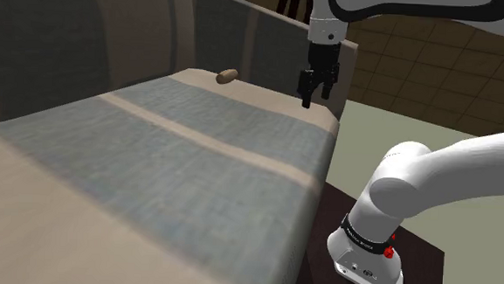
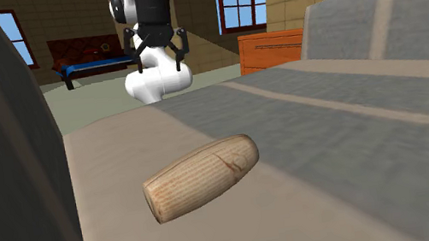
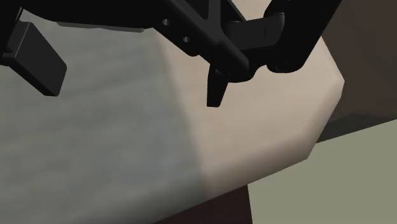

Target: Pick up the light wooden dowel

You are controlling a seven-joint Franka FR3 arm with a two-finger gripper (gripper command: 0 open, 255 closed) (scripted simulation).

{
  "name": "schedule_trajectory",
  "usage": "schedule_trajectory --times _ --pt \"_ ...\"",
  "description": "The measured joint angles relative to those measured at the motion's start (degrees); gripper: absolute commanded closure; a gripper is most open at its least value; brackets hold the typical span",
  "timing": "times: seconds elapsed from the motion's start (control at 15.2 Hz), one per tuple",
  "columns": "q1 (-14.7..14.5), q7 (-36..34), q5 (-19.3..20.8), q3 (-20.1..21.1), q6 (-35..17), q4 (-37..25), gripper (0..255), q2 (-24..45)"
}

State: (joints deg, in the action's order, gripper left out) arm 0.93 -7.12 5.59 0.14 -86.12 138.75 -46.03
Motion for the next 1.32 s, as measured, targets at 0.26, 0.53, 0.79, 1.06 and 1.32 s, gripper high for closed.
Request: schedule_trajectory --times 0.26,0.53,0.79,1.06,1.32 --pt "0.7 -4.5 -1.4 1.8 -2.0 -2.2 0 4.1" --pt "2.2 -12.8 -3.0 4.7 -6.2 -6.6 0 12.4" --pt "4.1 -20.9 -3.4 6.8 -8.9 -14.4 0 22.3" --pt "5.4 -29.1 -3.0 8.5 -10.3 -22.3 0 31.1" --pt "6.5 -36.6 -1.9 9.1 -10.8 -30.3 0 39.2"
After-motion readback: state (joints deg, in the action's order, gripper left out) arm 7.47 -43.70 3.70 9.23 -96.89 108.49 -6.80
